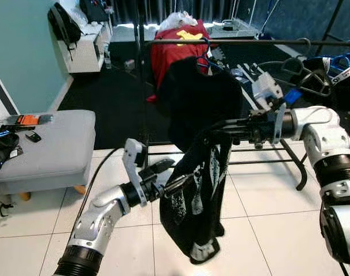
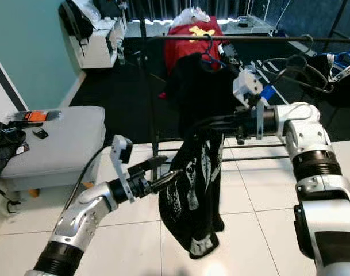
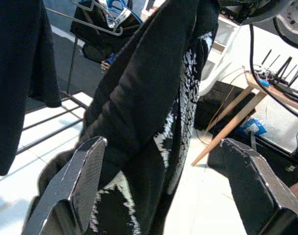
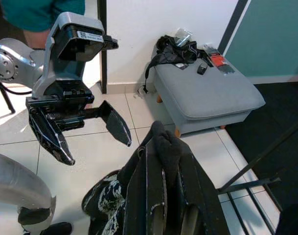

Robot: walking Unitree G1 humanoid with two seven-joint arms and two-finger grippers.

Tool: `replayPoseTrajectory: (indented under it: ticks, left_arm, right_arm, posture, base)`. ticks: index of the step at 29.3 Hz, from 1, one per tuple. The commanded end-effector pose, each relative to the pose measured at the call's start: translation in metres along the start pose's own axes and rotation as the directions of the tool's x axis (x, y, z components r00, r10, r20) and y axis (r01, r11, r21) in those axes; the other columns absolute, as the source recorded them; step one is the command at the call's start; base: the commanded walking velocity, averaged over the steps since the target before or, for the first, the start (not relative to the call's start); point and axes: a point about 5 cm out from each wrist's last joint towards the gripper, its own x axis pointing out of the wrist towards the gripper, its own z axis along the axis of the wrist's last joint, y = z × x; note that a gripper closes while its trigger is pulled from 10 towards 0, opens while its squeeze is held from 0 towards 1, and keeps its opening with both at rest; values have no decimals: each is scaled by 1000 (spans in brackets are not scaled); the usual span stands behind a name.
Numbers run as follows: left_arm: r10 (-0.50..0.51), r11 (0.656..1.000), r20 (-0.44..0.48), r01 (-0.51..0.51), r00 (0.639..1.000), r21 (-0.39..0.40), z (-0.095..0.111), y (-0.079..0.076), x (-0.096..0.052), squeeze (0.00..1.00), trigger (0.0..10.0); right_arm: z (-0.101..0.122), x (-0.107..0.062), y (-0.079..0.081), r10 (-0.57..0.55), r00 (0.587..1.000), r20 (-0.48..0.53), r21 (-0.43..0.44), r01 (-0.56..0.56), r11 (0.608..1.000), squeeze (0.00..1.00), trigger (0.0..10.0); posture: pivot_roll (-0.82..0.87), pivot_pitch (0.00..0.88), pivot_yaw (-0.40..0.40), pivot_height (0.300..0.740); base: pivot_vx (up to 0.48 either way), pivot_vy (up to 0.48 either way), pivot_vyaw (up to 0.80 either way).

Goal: Hang hanger

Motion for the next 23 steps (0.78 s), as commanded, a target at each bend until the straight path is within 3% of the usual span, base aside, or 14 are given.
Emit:
replayPoseTrajectory:
  ticks: [1,2,4,7,11,13,16,17,18,20,21,22,23]
  left_arm:
    - [7,1000,-31,-6,1000,15,-7,0,0,0,10000]
    - [96,994,-9,-96,995,55,-10,8,5,0,10000]
    - [96,994,-9,-96,995,55,-10,8,5,0,10000]
    - [208,974,33,-210,978,88,-10,19,11,0,10000]
    - [261,961,64,-265,963,82,-2,31,2,0,10000]
    - [283,955,68,-287,957,75,2,39,-12,0,10000]
    - [283,955,63,-287,957,80,6,43,-22,0,10000]
    - [261,962,58,-265,964,64,8,44,-27,0,10000]
    - [261,962,58,-265,964,64,8,44,-27,0,10000]
    - [223,974,50,-225,974,38,9,42,-32,0,10000]
    - [223,974,50,-225,974,38,9,42,-32,0,10000]
    - [180,983,40,-181,983,20,8,39,-35,0,10000]
    - [132,991,2,-132,991,25,3,34,-38,0,10000]
  right_arm:
    - [12,-4,-3,-5,999,44,-24,6,1000,0,0]
    - [16,-3,-2,23,998,63,-21,-22,1000,0,0]
    - [16,-3,-2,23,998,63,-21,-22,1000,0,0]
    - [17,-1,2,76,995,70,-9,-76,997,0,0]
    - [11,-1,6,110,994,27,-5,-110,994,0,0]
    - [3,-1,10,133,991,-27,-8,-134,991,0,0]
    - [-5,0,14,157,983,-92,-11,-159,987,0,0]
    - [-15,-2,14,155,965,-211,-58,-171,984,0,0]
    - [-15,-2,14,155,965,-211,-58,-171,984,0,0]
    - [-27,-5,14,137,920,-367,-128,-196,972,0,0]
    - [-27,-5,14,137,920,-367,-128,-196,972,0,0]
    - [-27,-4,9,69,912,-404,-198,-161,967,0,0]
    - [-20,1,2,-19,928,-373,-269,-89,959,0,0]
  posture:
    - [-52,75,-15,740]
    - [-62,49,-12,740]
    - [-62,49,-12,740]
    - [-61,67,-7,740]
    - [-67,60,2,740]
    - [-63,63,3,740]
    - [-65,68,3,740]
    - [-69,67,3,740]
    - [-69,67,3,740]
    - [-72,62,5,740]
    - [-72,62,5,740]
    - [-78,51,8,740]
    - [-72,65,4,740]
  base:
    - [0,0,0]
    - [0,0,0]
    - [0,0,0]
    - [0,0,0]
    - [0,0,0]
    - [0,0,0]
    - [0,0,0]
    - [0,0,0]
    - [0,0,0]
    - [0,0,0]
    - [0,0,0]
    - [0,0,0]
    - [0,0,0]
